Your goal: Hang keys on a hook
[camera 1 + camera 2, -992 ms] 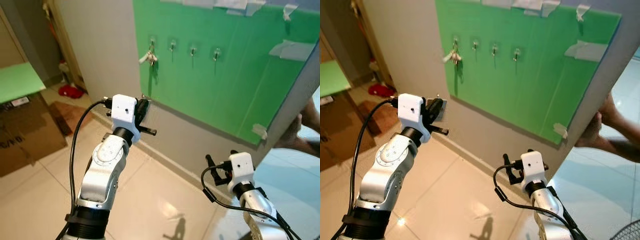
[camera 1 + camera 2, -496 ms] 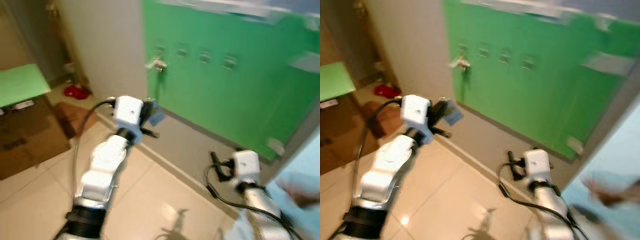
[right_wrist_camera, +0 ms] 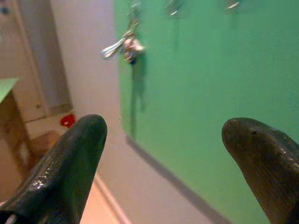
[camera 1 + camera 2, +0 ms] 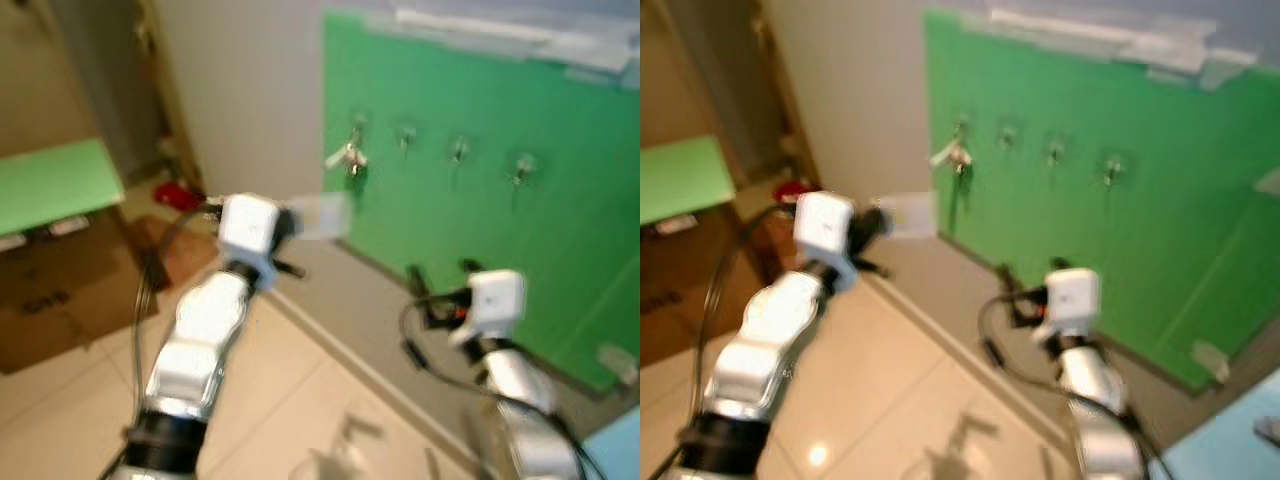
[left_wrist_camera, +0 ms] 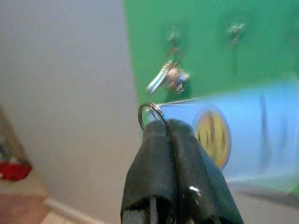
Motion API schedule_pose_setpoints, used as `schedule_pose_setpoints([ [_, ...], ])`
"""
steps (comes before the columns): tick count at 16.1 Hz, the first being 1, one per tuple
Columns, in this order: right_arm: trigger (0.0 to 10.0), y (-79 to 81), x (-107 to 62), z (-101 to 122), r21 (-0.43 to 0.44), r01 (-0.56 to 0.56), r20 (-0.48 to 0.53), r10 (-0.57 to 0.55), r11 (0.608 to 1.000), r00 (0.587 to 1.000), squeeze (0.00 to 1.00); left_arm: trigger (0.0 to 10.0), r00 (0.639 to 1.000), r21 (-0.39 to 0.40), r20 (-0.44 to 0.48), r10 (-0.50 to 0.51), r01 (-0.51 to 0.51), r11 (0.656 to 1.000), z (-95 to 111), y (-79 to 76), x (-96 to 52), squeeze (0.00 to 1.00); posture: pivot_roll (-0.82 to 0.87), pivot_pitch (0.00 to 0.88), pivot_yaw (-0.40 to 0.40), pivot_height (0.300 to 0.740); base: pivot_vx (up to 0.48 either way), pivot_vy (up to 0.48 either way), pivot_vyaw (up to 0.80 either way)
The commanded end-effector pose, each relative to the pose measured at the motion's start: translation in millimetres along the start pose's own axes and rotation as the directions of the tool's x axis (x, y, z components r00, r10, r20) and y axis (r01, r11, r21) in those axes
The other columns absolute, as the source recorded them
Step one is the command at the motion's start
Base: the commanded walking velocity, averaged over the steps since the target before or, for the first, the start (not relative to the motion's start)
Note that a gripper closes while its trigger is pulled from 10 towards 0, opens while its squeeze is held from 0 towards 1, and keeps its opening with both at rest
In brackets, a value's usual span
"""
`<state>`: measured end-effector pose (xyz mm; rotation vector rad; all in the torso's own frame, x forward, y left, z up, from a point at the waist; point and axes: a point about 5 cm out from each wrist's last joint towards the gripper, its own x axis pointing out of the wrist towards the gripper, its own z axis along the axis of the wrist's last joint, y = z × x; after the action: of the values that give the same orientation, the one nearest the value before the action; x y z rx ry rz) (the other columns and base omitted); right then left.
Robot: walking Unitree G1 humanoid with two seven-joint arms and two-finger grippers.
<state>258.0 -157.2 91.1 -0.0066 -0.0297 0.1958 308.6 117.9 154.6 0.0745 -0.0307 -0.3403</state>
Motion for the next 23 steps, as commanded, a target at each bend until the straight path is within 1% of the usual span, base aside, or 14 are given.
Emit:
schedule_pose_setpoints([
  [1,10.0,-9.6,-3.0,2.5,-0.007,0.026,-0.006,-0.026,1.000,1.000,0.00,0.0,0.998,0.012,0.033,-0.045,0.045,0.999,8.2,-10.7,5.0,0.00,-0.07,0.000,0.038,0.740,0.480,0.000,0.00],
  [3,10.0,-8.3,-4.2,1.4,-0.005,0.021,-0.015,-0.021,1.000,1.000,0.00,0.0,0.994,0.053,0.011,-0.107,0.107,0.993,9.7,-14.1,12.3,0.00,-0.07,0.000,0.047,0.740,0.000,0.000,0.00],
  [5,10.0,-8.3,-5.2,0.6,-0.007,0.022,-0.017,-0.022,1.000,1.000,0.00,0.0,0.993,0.074,-0.005,-0.116,0.116,0.990,9.5,-11.3,17.0,0.00,-0.08,0.000,0.052,0.740,0.000,0.000,0.00],
  [7,10.0,-7.4,-7.8,0.4,-0.007,0.025,-0.019,-0.025,1.000,0.999,0.00,0.0,0.992,0.100,-0.037,-0.123,0.126,0.987,7.2,-6.9,25.0,0.00,-0.09,0.000,0.063,0.740,0.000,0.000,0.00],
  [8,10.0,-6.6,-9.3,-0.2,-0.007,0.026,-0.021,-0.026,1.000,0.999,0.00,0.0,0.991,0.104,-0.044,-0.123,0.127,0.986,8.0,-4.0,30.0,0.00,-0.09,0.000,0.067,0.740,0.000,0.000,0.00],
  [9,10.0,-7.5,-12.1,-2.2,-0.009,0.030,-0.028,-0.030,1.000,0.999,0.00,0.0,0.991,0.115,-0.058,-0.119,0.125,0.986,9.3,2.2,37.9,0.00,-0.10,0.000,0.073,0.740,0.000,0.000,0.00],
  [11,10.0,-8.7,-14.5,-5.4,-0.026,0.031,-0.059,-0.033,0.999,0.998,0.00,0.0,0.992,0.110,-0.062,-0.110,0.117,0.987,11.8,10.5,46.5,0.00,-0.10,0.000,0.077,0.740,0.000,0.000,0.00],
  [12,10.0,-8.6,-15.4,-7.2,-0.014,0.039,-0.065,-0.040,0.999,0.997,0.00,0.0,0.992,0.115,-0.061,-0.110,0.117,0.987,13.3,12.9,49.9,0.00,-0.11,0.000,0.080,0.740,0.000,0.000,-0.80],
  [14,10.0,-8.8,-17.5,-10.5,-0.023,0.041,-0.076,-0.043,0.999,0.996,0.00,0.0,0.994,0.125,-0.052,-0.091,0.097,0.987,19.9,22.5,60.9,0.00,-0.12,0.000,0.091,0.740,0.000,0.000,-0.77],
  [17,10.0,-9.7,-19.8,-13.2,-0.026,0.048,-0.086,-0.050,0.998,0.995,0.00,0.0,0.995,0.126,-0.036,-0.089,0.093,0.988,24.1,25.8,65.1,0.00,-0.13,0.000,0.095,0.740,0.000,0.000,-0.75],
  [20,10.0,-10.2,-21.7,-15.1,-0.026,0.052,-0.095,-0.054,0.998,0.994,0.00,0.0,0.995,0.127,-0.032,-0.095,0.098,0.987,20.7,25.4,67.3,0.00,-0.13,0.000,0.092,0.740,0.000,0.000,-0.74],
  [23,10.0,-10.1,-22.7,-19.7,-0.021,0.049,-0.120,-0.051,0.999,0.991,0.00,0.0,0.998,0.142,-0.022,-0.059,0.062,0.988,21.5,33.1,67.1,0.00,-0.12,0.000,0.087,0.740,0.000,0.000,-0.70],
])
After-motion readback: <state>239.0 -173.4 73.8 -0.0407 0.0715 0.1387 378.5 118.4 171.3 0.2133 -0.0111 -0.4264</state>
